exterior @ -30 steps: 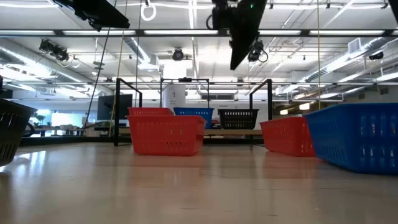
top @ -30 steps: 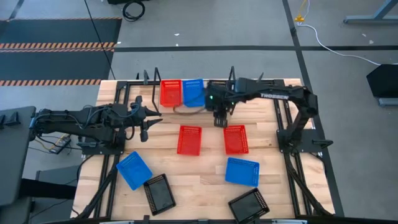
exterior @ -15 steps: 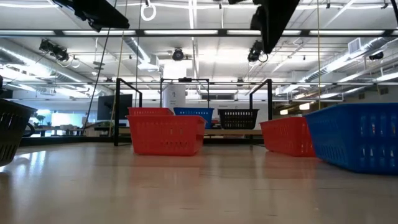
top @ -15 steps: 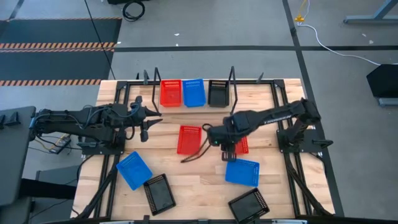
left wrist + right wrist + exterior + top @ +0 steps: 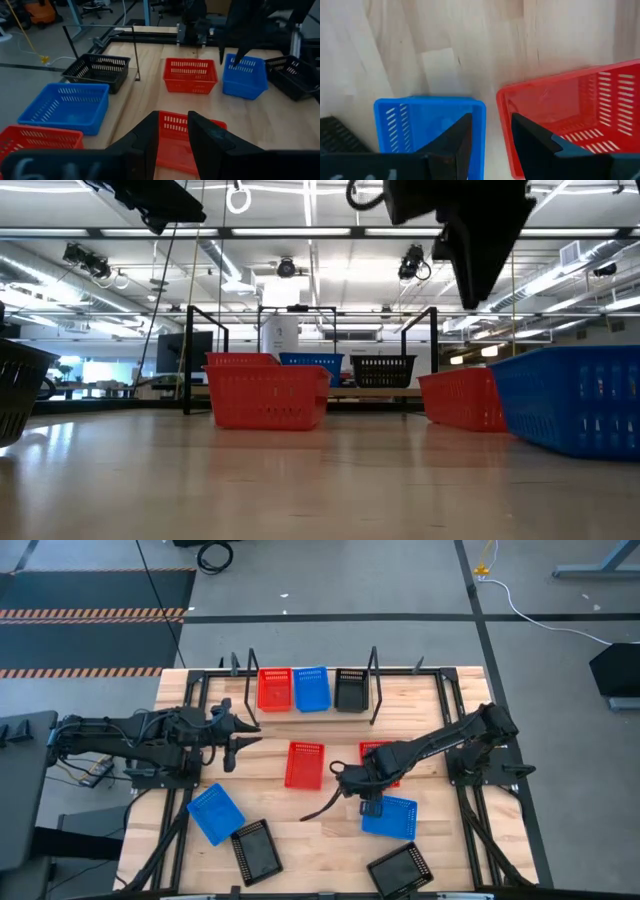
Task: Stack baskets on shelf by color
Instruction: Stack the right red bin on top of the red bin on the shelf
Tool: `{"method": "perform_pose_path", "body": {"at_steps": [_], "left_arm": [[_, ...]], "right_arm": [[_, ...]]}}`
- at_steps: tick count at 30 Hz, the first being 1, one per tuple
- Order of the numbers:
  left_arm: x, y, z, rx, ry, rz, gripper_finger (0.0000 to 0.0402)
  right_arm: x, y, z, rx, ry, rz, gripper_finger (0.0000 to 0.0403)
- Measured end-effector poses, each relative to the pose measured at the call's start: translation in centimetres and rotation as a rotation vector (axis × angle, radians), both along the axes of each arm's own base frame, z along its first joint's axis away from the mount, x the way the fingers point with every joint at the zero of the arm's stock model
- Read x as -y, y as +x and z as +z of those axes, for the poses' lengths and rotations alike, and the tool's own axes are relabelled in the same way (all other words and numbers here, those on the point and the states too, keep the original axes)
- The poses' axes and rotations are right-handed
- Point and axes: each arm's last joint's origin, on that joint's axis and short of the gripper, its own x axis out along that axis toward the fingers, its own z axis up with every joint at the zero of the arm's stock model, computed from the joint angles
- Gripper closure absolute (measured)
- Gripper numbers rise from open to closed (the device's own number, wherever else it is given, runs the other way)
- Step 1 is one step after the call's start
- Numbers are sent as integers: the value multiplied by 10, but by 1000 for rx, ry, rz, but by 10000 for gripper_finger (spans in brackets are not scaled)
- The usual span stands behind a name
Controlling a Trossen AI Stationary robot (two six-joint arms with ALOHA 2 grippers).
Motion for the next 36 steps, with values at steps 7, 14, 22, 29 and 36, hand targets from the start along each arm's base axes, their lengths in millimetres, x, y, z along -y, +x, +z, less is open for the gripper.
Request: {"method": "perform_pose_path", "body": {"at_steps": [7,14,22,29,36], "left_arm": [[1,-1,-2,-18,-30,0,292],[6,-1,-2,-20,-37,-32,292],[7,-1,-2,-19,-35,-39,292],[7,-1,-2,-19,-33,-35,292],[7,-1,-2,-19,-30,-35,292]], "right_arm": [[5,-13,-26,-99,-48,23,260],[12,-27,-51,-198,-83,40,260],[16,-28,-61,-188,-84,46,260],[21,-26,-72,-149,-72,35,284],[24,-26,-73,-148,-72,52,370]]}}
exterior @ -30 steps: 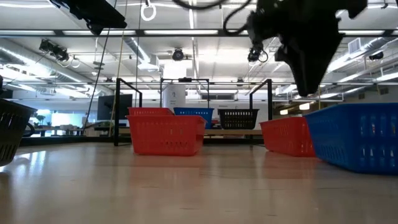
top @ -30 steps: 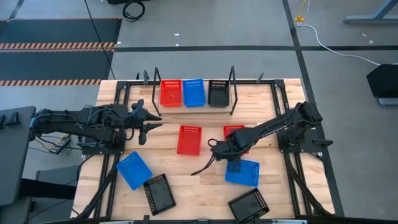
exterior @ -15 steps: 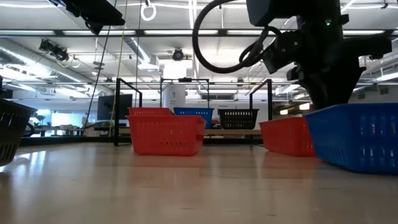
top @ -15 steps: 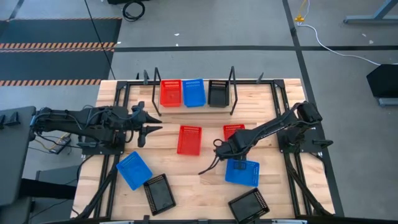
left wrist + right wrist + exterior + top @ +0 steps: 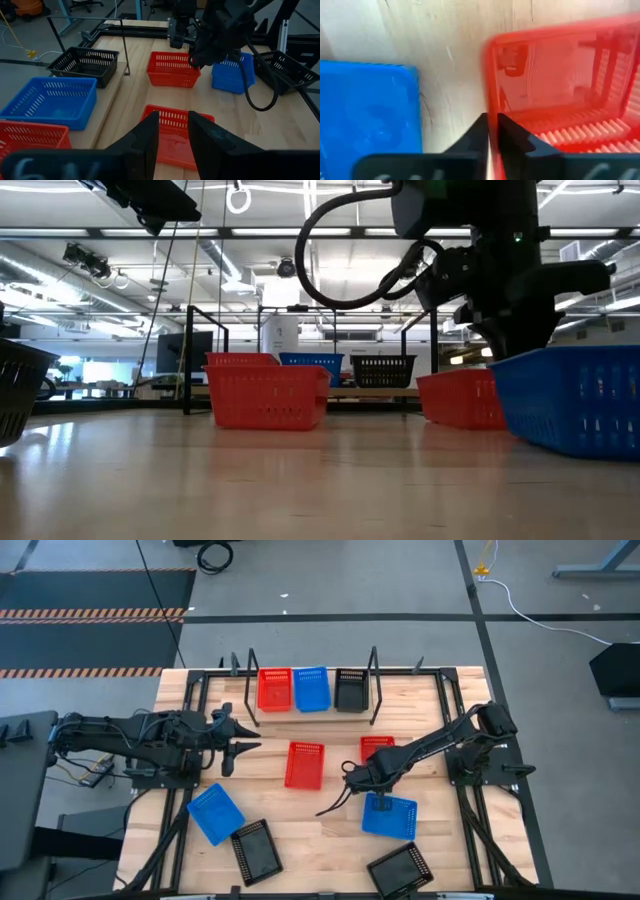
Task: Stack baskets on shelf by color
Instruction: Stack the right red bin on top of the red bin on the shelf
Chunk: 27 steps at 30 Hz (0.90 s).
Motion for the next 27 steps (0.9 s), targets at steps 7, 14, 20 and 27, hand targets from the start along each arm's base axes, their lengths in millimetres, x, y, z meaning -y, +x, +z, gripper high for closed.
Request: {"method": "perform_pose_path", "body": {"at_steps": [7,14,20,27], "left_arm": [[0,0,0,0,0,0,292],[0,0,1,9,0,0,292],[0,0,1,11,-1,0,292],[0,1,3,30,-3,1,292]], "right_arm": [[0,0,0,3,1,-16,368],[-5,15,25,80,33,-5,387],[-10,39,71,261,24,68,376],[-2,60,127,467,-78,168,387]]}}
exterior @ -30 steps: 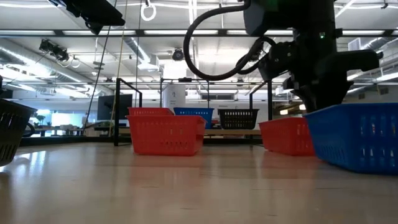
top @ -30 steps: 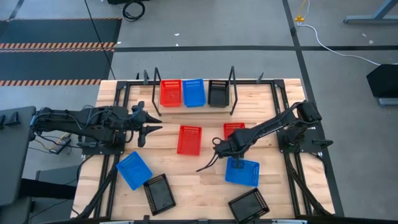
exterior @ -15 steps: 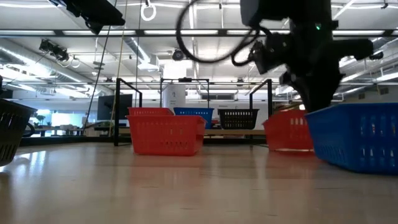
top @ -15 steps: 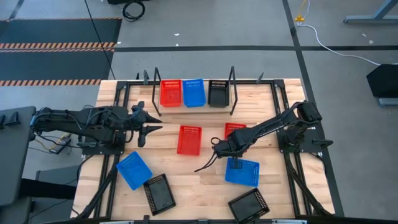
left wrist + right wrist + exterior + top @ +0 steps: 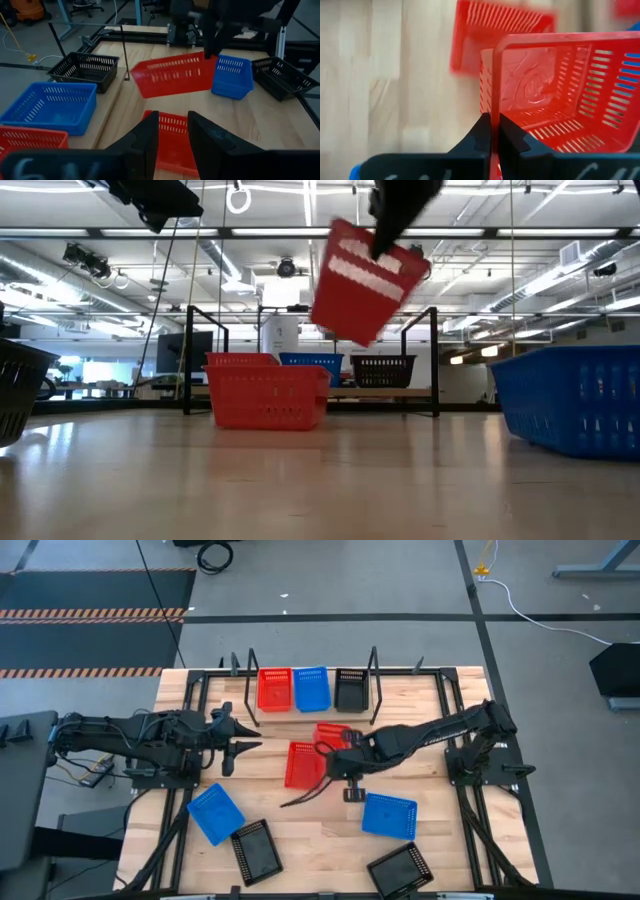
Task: Stack baskets on shelf by color
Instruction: Stack the right red bin on top of the red bin on the shelf
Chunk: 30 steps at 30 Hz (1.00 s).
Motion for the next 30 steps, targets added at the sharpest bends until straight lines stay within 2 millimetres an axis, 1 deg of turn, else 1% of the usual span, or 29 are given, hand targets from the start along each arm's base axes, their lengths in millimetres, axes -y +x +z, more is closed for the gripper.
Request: {"method": "perform_pose_path", "body": {"at_steps": [3,5,8,11,15,20,24,27,30], "left_arm": [[0,0,0,3,3,-1,292],[0,0,0,2,14,-5,292],[0,0,0,2,21,11,292],[-1,0,0,1,35,26,292],[-1,0,0,-1,46,24,292],[-1,0,0,-9,52,21,292],[-1,2,-1,-16,43,25,292],[-1,3,-2,-16,31,29,292],[-1,5,-1,-1,28,30,292]], "right_arm": [[11,8,18,86,-34,20,385],[20,14,24,134,-53,21,379],[35,20,27,182,-76,26,374],[46,28,25,207,-72,36,379],[52,41,13,211,-33,84,386],[49,56,-16,139,12,123,375],[46,66,-37,97,22,111,378],[44,74,-44,128,36,101,385],[41,79,-46,157,58,108,384]]}}
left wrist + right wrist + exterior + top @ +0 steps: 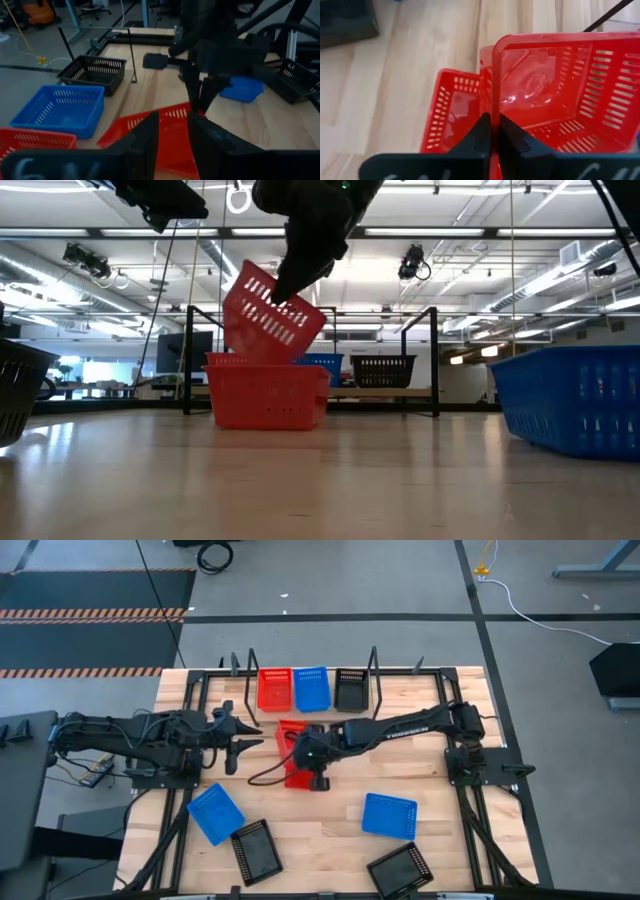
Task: Stack baskets on shelf by color
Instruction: Stack the right red bin on top of the red bin on the shelf
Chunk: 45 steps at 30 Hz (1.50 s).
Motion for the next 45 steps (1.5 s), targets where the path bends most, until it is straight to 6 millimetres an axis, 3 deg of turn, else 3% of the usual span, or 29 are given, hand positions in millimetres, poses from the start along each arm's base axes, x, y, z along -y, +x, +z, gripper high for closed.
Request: {"method": "perform_pose_path", "body": {"at_steps": [14,25,37,45], "left_arm": [[0,0,0,-3,0,0,292],[0,-1,5,44,7,-4,292],[-1,-7,5,36,4,-2,292],[-1,-8,2,7,0,4,292]], "right_arm": [[-15,-4,1,-21,69,-80,383],[-24,24,28,168,100,-57,385],[-22,61,-22,130,160,-6,379],[-4,69,-31,139,174,-49,331]]}}
